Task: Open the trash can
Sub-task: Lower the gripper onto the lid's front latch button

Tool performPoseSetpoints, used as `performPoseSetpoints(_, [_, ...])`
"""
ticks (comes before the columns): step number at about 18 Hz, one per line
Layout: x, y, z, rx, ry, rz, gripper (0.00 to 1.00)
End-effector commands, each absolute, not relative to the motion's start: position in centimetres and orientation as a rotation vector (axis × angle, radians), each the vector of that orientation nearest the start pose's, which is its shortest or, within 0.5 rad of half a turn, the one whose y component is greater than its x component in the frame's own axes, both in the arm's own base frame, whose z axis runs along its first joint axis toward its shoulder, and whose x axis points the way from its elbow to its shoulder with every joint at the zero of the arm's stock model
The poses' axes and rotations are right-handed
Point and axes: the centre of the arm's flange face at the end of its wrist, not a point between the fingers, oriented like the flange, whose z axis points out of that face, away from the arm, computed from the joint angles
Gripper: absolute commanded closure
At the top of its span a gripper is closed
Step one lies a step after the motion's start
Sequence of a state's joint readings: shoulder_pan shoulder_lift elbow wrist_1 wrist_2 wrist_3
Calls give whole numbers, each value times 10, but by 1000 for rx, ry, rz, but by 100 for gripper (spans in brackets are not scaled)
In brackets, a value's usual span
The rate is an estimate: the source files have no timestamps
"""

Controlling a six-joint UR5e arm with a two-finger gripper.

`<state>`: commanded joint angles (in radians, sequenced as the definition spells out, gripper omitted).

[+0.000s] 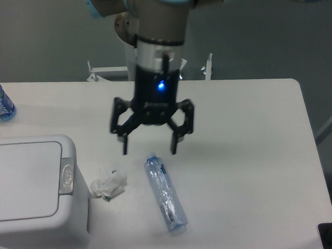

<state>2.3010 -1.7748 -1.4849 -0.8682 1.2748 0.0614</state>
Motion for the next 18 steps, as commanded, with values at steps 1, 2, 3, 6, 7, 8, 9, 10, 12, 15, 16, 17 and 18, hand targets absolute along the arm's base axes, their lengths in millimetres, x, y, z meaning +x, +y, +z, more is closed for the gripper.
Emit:
performPoseSetpoints(1, [-279,570,504,-2399,-705,-68,0])
performPoseSetpoints(2, [-276,573,502,-2400,-712,-80,0])
performPoseSetpoints(3, [-273,575,502,-2397,-714,-93,0])
performPoseSetpoints(6, [-269,578,499,-2390,-722,-144,0])
performPoseSetpoints(7, [-268,578,498,-2385,-733,-159,0])
performPoseSetpoints(8, [-267,580,498,-2382,-737,-174,0])
performPoseSetpoints(9, [-264,581,498,-2382,-734,-183,0])
performPoseSetpoints(10, [-264,582,497,-2384,-731,-184,0])
performPoseSetpoints(12, [-263,583,492,-2390,-734,-189,0])
performPoseSetpoints(15, [-254,590,489,-2401,-717,-198,0])
performPoseSetpoints(16, [-255,591,486,-2405,-718,-200,0])
performPoseSetpoints(17, [-255,592,485,-2407,-716,-203,0])
performPoseSetpoints(18, [-252,594,483,-2412,-711,-205,0])
